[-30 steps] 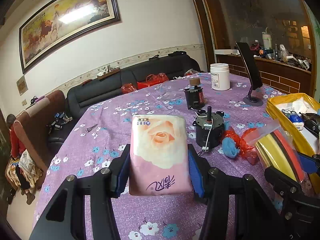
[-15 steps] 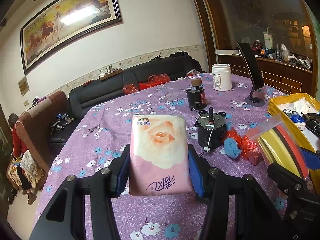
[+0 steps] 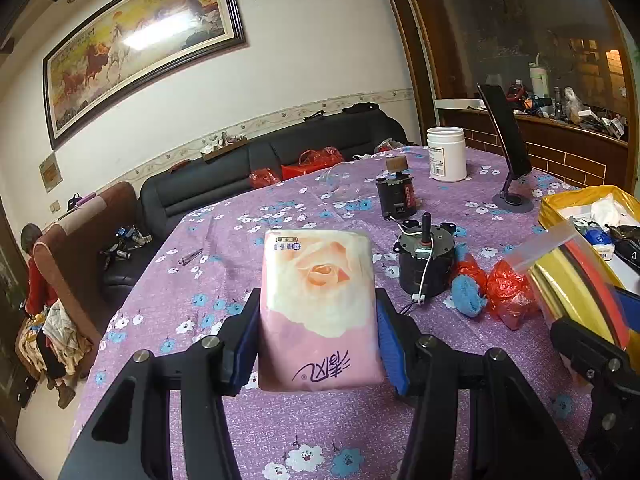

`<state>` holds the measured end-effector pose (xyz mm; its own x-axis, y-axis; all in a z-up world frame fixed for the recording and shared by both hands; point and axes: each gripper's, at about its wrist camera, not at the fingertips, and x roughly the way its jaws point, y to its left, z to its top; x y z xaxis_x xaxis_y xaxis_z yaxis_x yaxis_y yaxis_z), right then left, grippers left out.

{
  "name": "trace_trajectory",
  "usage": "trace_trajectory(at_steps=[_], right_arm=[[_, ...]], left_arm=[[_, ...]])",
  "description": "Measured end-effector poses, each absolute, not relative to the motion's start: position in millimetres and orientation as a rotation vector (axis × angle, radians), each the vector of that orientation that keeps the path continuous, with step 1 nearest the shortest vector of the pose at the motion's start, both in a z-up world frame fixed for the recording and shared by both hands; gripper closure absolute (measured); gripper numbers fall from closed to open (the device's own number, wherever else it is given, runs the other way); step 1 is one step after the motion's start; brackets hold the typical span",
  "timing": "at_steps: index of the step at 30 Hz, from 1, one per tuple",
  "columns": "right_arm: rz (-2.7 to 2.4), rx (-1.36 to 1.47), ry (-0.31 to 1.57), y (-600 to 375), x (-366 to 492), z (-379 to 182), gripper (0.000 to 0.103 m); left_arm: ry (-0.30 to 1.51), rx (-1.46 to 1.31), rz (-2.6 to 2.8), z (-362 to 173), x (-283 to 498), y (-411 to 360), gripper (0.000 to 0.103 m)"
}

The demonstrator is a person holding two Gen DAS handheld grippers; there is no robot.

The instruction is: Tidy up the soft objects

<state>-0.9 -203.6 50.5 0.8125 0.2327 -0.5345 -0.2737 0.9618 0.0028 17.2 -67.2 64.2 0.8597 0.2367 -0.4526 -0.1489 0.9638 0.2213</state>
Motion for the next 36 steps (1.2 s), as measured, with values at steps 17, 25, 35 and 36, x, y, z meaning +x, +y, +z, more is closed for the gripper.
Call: trace_trajectory(at_steps=[17,25,35,36], right_arm=[[0.210,0.025,0.573,-264.1,6.1,76.4,0.058],[0.104,0.113,0.591,-351.8,14.1,90.4,0.058],[0.060,0.169,0.700,-445.6,30.2,88.7,0.058],[0.055,0.177,0.715,-454.9,33.7,87.1,0.058]], left_arm=[[0.556,0.162,0.085,63.4,16.9,-80.0,0.052],[0.610,0.203,-0.076,75.3,12.3,-146.0,0.052],[0.699,0.175,-0.336,90.0,34.4,-256.2,0.052],[0.718,0.179,-0.360,86.3,39.0,-270.3,0.052]])
